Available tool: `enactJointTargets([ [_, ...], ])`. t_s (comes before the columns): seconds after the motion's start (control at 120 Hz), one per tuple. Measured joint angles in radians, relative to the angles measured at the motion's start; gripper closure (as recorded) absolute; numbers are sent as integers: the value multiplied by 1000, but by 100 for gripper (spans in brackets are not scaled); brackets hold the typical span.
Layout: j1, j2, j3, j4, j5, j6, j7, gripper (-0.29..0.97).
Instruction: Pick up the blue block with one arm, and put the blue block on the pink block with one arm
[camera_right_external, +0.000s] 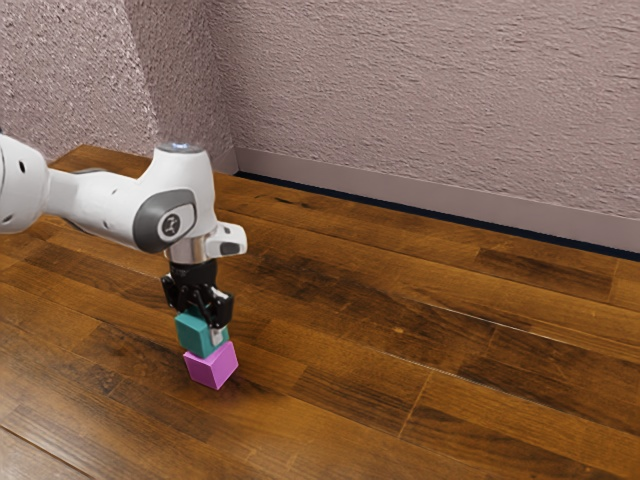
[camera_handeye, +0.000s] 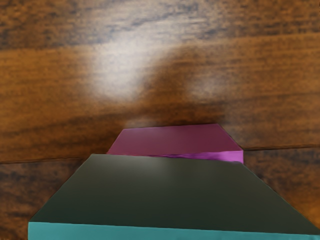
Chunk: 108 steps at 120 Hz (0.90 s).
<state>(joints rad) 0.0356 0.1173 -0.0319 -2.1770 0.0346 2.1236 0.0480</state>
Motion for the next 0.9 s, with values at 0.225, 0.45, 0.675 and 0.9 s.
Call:
enactJointTargets([
  [0.225,-4,0,-16,-5,-6,1,21,19],
  [0.45,-3,-60,-17,9,-9,-2,38,7],
  [0.675,-6,-186,-19,305,15,-109,51,2],
  [0.9,-17,-11,-42,700,57,-315,51,1],
])
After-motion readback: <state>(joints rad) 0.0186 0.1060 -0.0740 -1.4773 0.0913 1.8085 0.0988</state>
